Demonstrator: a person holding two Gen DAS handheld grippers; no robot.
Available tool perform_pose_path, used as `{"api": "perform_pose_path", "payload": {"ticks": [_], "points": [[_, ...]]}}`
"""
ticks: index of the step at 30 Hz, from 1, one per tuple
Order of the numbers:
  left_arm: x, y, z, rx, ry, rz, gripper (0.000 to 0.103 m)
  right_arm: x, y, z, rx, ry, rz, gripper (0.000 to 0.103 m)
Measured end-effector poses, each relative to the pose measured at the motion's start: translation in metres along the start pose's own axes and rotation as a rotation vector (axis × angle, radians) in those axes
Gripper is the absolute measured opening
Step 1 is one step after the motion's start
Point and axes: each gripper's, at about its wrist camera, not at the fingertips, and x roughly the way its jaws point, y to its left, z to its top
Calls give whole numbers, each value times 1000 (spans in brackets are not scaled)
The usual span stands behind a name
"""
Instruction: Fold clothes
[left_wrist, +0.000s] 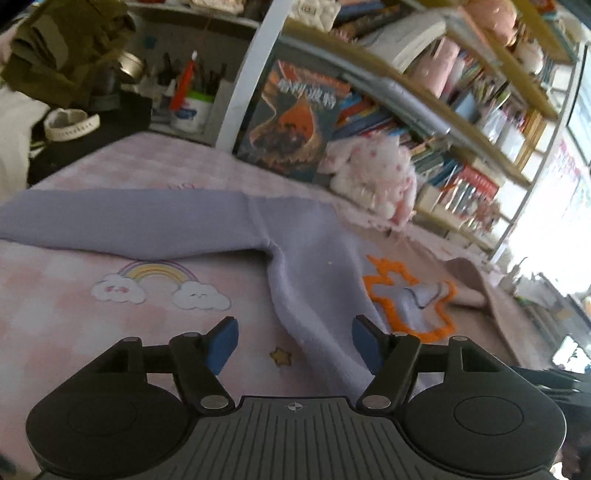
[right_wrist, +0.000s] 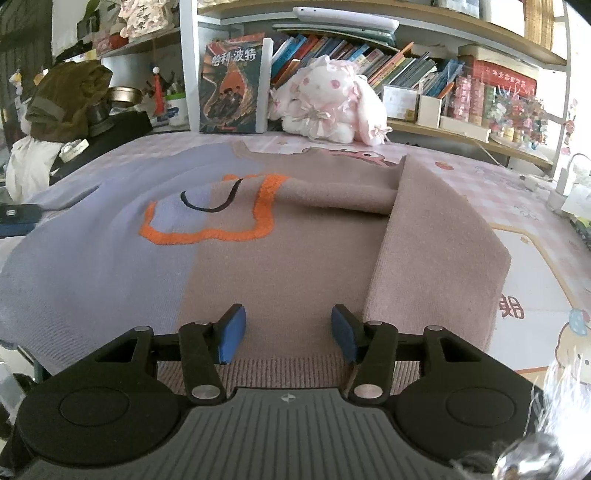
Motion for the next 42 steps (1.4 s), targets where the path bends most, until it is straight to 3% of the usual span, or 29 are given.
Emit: {"api": "perform_pose_path", "payload": {"ticks": [4, 5, 6, 7, 10, 13, 16, 20, 22, 27, 31, 33, 39, 41, 42], "points": [[25, 2, 8, -23, 2, 5, 66, 1, 1, 0, 0, -2, -1, 49], [30, 2, 10, -29, 0, 4, 60, 1, 1, 0, -1, -2, 0, 49], [36, 2, 12, -35, -2, 4, 23, 1, 0, 1, -1, -2, 1, 49], [42, 2, 14, -22, 5, -10, 3, 2, 1, 1, 0, -4, 2, 49], [57, 1, 23, 36, -5, 23, 4, 7, 4, 3, 3, -20, 4, 46], [67, 6, 40, 74, -23, 101, 5, 17, 12, 7, -3, -35, 17, 44], [80, 16, 50, 90, 1, 183, 6, 30, 23, 15, -24, -42, 42, 44], [80, 12, 49, 155, 36, 222, 8, 47, 38, 27, -59, -46, 56, 43], [74, 3, 48, 201, 50, 265, 15, 53, 38, 33, -63, -39, 62, 44], [40, -41, 15, 384, 22, 153, 16, 27, 28, 30, -76, -45, 69, 44], [12, -77, -11, 529, -2, 62, 16, -8, 16, 15, -137, -63, -18, 45], [15, -82, -22, 507, 67, 35, 16, -15, 11, 10, -155, -44, -46, 45], [11, -70, -35, 368, 82, -33, 16, -6, 8, 5, -138, 24, 2, 42], [9, -66, -37, 344, 78, -41, 16, -3, 8, 7, -168, 30, -26, 18], [9, -68, -38, 354, 77, -36, 16, -3, 6, 9, -180, 28, -49, 13]]}}
